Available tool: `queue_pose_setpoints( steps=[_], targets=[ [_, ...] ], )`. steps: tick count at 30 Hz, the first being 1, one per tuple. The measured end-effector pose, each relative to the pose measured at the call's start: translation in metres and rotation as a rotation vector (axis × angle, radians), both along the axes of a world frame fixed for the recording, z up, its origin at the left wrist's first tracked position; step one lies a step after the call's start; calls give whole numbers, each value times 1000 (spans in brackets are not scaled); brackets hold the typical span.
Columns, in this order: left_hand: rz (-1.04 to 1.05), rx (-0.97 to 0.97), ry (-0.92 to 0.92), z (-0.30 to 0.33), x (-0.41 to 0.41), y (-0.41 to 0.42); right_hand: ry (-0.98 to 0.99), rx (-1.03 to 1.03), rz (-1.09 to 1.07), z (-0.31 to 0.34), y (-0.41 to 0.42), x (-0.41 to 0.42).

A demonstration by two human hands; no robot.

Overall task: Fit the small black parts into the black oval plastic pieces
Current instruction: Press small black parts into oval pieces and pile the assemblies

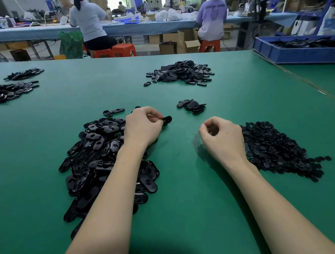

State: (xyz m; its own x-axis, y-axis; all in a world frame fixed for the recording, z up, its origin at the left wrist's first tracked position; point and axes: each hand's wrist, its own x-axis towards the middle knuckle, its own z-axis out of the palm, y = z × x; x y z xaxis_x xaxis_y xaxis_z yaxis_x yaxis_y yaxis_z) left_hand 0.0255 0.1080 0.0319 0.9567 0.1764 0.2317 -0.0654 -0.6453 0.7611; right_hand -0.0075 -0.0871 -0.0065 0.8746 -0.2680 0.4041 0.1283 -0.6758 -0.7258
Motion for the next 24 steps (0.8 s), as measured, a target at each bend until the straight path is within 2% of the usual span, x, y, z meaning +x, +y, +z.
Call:
queue_pose_setpoints(
  steps=[3, 7, 9, 10, 13, 16, 20, 24],
  targets=[
    [-48, -3, -13, 0, 0, -3, 10, 26, -27, 4, 0, 1],
    [-165, 37, -25, 4, -6, -25, 37, 165, -54, 18, -11, 5],
    [-207, -11, 2, 1, -11, -41, 77, 245, -34, 25, -21, 7],
    [-228, -98, 38, -2, -12, -50, 98, 288, -18, 27, -26, 7],
    [-275, -528, 212, -11, -20, -75, 140, 334, -16, 33, -43, 7],
    [-220, -830, 290, -21, -21, -87, 183, 187, -32, 36, -56, 6],
    [-130, -945, 304, -28, -16, -83, 235, -113, -27, 32, -54, 5],
    [-113, -1173, 284, -27, -12, -80, 267, -393, 49, 21, -37, 6]
  ],
)
